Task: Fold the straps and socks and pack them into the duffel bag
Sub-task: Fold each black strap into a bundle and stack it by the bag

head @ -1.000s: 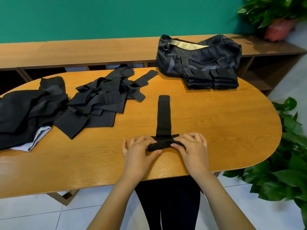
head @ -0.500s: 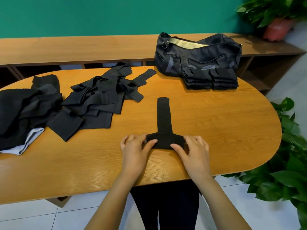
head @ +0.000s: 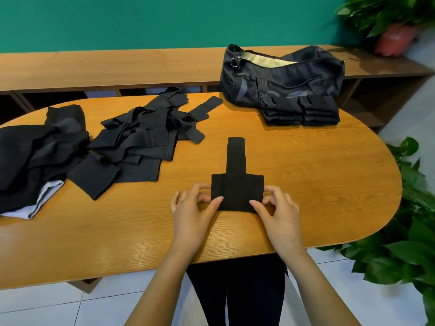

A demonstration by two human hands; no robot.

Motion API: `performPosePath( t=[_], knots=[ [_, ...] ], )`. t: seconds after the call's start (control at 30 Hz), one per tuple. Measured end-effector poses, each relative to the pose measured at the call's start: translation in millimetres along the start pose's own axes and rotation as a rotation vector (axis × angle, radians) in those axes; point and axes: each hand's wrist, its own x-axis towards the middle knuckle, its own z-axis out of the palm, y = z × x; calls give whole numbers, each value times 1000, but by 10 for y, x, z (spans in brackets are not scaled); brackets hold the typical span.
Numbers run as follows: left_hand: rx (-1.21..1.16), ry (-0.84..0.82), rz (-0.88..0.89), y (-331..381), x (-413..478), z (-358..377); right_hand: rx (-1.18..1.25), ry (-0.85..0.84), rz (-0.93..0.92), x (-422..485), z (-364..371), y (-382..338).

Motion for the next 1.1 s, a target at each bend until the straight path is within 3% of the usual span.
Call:
performPosePath(
  t=[0.2, 0.3, 0.47, 0.8, 1.1],
  knots=[
    [57, 48, -37, -4, 5, 30, -8, 25, 26, -2, 3, 10],
    [157, 20, 60, -23, -6, 19, -79, 20, -48, -7, 3, 29],
    [207, -129, 95, -20, -8, -20, -146, -147, -175, 3, -4, 71],
    [353, -301, 119, 75, 54, -61, -350, -391, -142, 81, -73, 6],
    [522, -253, 305, 80, 266, 31, -466, -211, -388, 391, 7, 28]
  ],
)
